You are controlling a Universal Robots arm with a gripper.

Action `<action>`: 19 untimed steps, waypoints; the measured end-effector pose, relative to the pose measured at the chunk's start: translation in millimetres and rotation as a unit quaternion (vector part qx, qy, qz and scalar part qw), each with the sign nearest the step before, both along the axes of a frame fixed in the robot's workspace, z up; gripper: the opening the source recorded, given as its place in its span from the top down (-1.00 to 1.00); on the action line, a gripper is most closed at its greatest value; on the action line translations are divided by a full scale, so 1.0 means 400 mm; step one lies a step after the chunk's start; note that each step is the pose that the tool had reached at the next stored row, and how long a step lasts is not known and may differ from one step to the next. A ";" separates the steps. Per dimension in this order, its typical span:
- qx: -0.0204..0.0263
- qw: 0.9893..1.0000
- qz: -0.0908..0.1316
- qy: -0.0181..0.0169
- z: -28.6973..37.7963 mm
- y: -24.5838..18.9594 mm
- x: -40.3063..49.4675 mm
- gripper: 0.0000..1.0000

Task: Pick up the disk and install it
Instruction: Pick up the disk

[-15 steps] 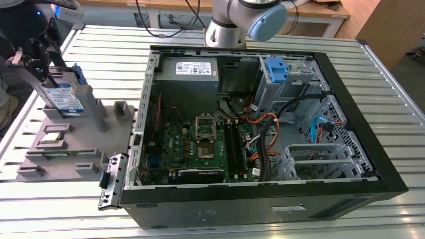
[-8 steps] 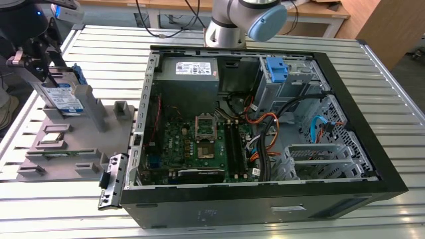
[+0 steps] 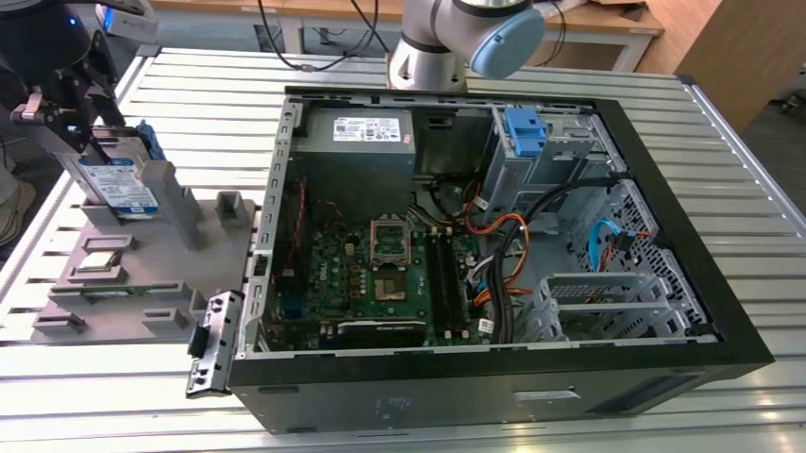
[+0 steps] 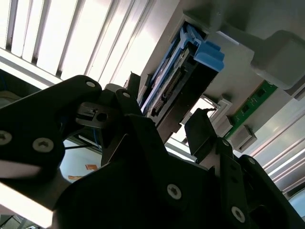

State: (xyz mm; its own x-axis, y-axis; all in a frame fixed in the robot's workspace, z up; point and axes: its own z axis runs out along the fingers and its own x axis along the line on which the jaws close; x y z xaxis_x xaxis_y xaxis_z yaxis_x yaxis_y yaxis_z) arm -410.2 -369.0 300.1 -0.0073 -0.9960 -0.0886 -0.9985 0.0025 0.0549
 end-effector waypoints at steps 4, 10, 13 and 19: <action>0.000 1.000 0.000 0.000 0.000 0.000 0.000 -0.29; 0.000 1.000 0.000 0.000 0.000 -0.003 0.000 -0.29; 0.000 1.000 0.000 0.000 0.000 -0.003 0.000 -0.29; 0.000 1.000 0.000 0.000 0.000 -0.004 0.000 -0.29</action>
